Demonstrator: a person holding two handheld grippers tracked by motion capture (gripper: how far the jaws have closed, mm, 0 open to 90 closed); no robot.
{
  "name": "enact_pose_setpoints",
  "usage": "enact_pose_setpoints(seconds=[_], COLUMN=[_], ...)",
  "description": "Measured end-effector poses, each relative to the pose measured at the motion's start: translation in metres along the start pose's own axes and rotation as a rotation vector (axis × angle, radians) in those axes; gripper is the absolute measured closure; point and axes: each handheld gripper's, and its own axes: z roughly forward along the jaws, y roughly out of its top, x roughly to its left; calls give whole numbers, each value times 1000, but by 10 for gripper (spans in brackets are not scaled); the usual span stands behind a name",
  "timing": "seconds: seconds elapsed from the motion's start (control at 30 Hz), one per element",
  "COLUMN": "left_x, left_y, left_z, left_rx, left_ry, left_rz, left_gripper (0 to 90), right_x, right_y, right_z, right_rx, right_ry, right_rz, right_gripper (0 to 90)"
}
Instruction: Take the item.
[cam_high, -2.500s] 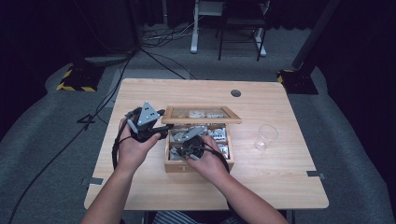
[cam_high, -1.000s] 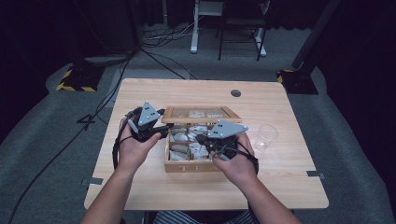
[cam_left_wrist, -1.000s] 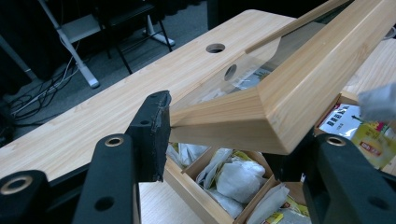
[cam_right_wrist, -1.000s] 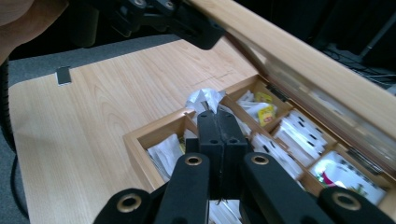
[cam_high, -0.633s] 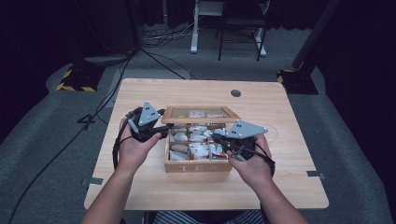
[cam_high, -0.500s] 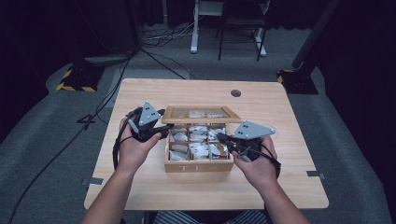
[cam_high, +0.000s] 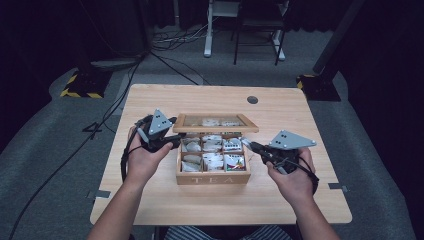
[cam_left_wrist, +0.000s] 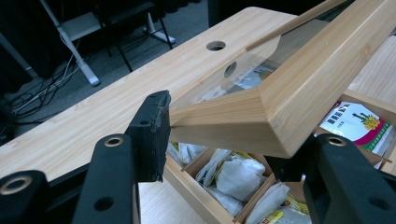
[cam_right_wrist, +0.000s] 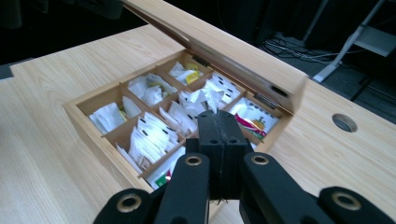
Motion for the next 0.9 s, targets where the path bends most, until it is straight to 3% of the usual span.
enact_pose_setpoints(seconds=[0.5, 0.9], left_x=[0, -1], left_y=[0, 0], left_z=[1, 2], left_rx=[3, 9], left_ry=[2, 5], left_rz=[1, 5], left_gripper=[471, 465], right_x=[-28, -60], right_y=[-16, -30], right_z=[-20, -28], right_rx=[31, 16], right_ry=[-86, -156], right_rz=[54, 135], right_gripper=[900, 900])
